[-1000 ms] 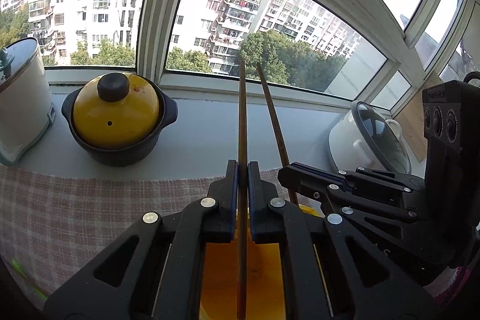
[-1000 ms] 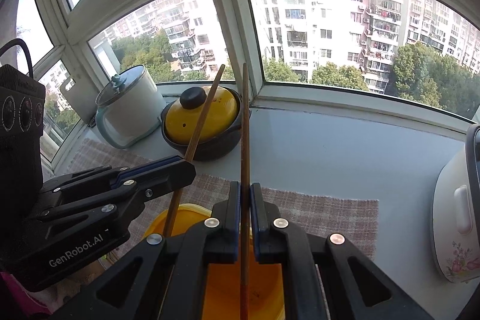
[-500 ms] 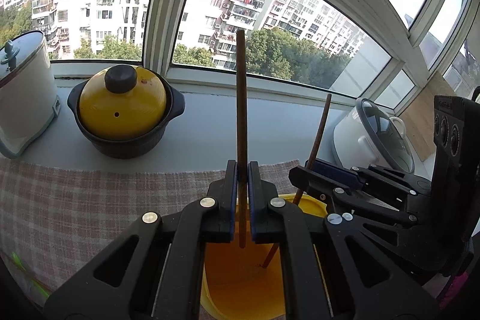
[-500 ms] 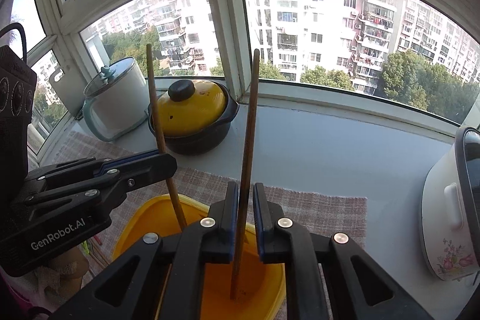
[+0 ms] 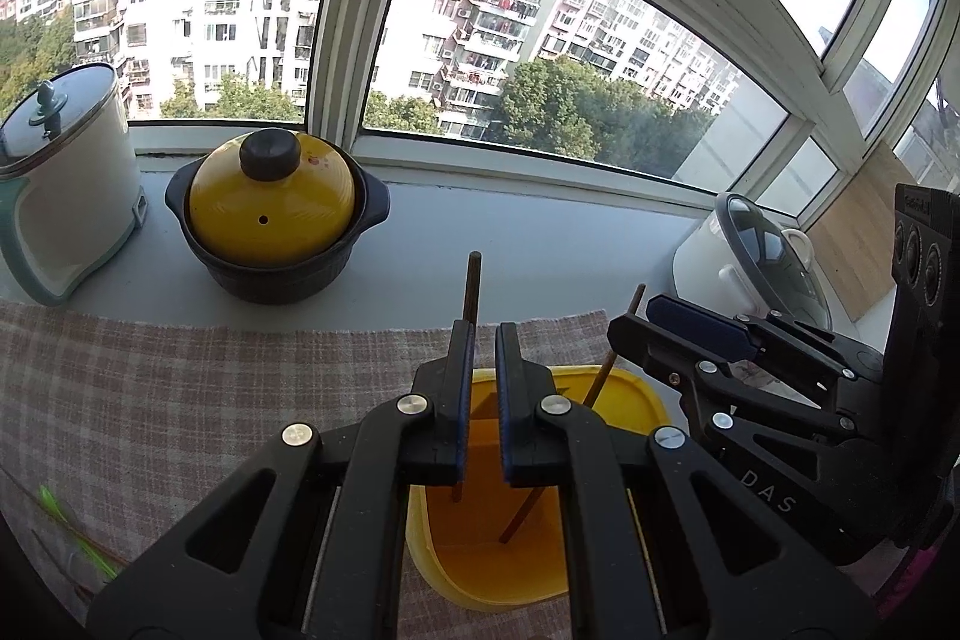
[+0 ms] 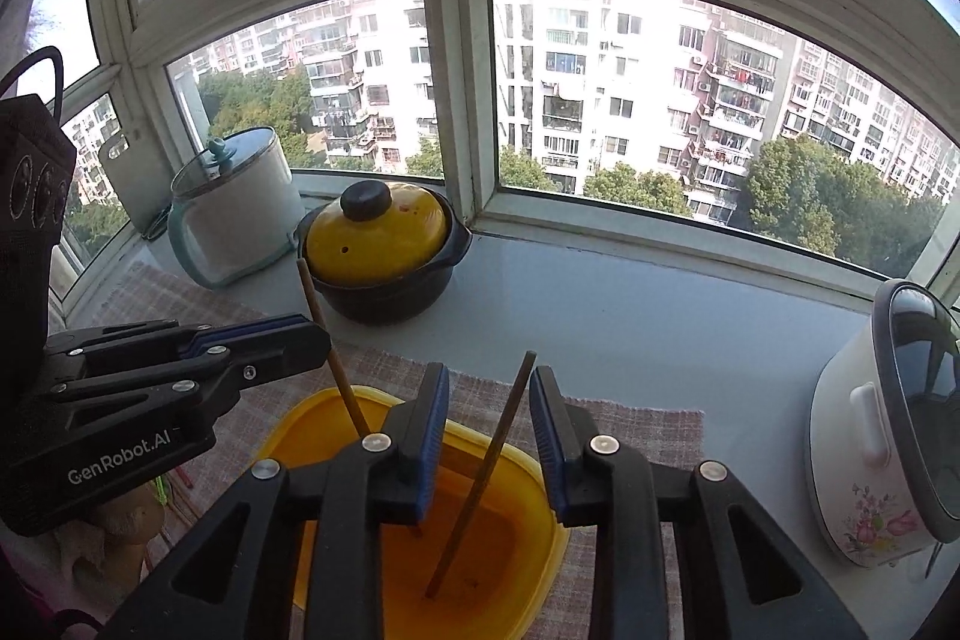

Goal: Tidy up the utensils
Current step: 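Lower the chopsticks into the yellow container and open both tools, then move both open tools back over the remaining utensils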

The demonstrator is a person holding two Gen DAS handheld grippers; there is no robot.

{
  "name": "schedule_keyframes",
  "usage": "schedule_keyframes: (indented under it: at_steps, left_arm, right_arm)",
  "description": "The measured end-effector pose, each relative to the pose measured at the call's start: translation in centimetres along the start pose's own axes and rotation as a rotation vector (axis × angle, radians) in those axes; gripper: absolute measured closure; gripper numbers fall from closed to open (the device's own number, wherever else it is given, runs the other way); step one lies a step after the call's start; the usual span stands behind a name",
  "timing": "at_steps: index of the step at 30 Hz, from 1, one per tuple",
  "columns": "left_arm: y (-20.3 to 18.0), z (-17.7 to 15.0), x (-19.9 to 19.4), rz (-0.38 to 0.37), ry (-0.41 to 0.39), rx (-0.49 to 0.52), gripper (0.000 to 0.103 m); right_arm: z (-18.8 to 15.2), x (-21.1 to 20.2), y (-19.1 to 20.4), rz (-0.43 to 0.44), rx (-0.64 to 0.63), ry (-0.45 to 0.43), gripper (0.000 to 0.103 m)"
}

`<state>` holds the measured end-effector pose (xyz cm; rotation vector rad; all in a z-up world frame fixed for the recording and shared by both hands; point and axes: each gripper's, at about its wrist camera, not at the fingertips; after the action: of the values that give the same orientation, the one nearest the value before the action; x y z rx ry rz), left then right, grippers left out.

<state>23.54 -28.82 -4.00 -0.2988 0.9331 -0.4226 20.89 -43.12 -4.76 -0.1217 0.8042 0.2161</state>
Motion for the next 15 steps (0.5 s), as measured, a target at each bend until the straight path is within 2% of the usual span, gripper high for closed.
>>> schedule_keyframes:
  at_steps: [4,9,12,15]
  left_arm:
    - [0.4,-0.3,-0.8,0.007,-0.005,-0.006,0.099]
    - [1.0,-0.8,-2.4,0.010,-0.015,-0.018,0.098]
    - [1.5,-1.2,-3.6,0.009,-0.027,-0.026,0.094]
    - [2.1,-1.6,-4.9,0.016,-0.037,-0.029,0.094]
  right_arm:
    - [-0.4,-0.5,0.2,0.007,0.009,0.000,0.073]
    - [-0.6,-1.6,1.0,0.000,-0.009,-0.014,0.059]
    - [-0.7,-2.5,1.5,-0.003,-0.017,-0.023,0.055]
    - [-0.9,-3.4,2.3,-0.008,-0.026,-0.028,0.051]
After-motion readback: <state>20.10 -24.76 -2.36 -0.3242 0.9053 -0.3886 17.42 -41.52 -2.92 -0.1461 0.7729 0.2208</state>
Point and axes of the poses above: each gripper's, at about its wrist camera, not at the fingertips, and x roughly the way its jaws point, y to its left, z to its top, and after that the axes turned 9 degrees about -x, right-handed
